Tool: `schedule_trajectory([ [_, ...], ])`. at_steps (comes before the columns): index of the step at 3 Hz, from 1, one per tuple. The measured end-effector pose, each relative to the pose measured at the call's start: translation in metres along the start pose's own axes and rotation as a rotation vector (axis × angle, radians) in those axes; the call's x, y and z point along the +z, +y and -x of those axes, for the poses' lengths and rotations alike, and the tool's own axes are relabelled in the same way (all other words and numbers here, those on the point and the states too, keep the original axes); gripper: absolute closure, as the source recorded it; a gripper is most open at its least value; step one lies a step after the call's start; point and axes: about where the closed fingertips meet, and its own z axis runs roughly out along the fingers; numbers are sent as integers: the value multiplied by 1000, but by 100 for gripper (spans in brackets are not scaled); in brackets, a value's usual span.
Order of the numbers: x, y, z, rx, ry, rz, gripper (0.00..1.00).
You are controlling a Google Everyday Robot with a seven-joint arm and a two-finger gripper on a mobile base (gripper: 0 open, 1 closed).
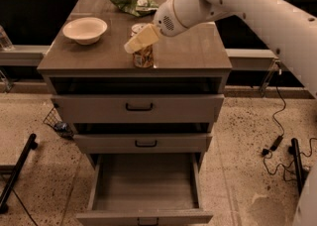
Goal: Place orange can into bottom drawer
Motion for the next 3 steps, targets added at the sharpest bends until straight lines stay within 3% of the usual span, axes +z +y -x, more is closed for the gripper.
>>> schedule_trajectory([
  [2, 5, 12, 9, -37, -13, 68, 64],
  [3, -18, 42, 7, -83, -25, 120, 87],
])
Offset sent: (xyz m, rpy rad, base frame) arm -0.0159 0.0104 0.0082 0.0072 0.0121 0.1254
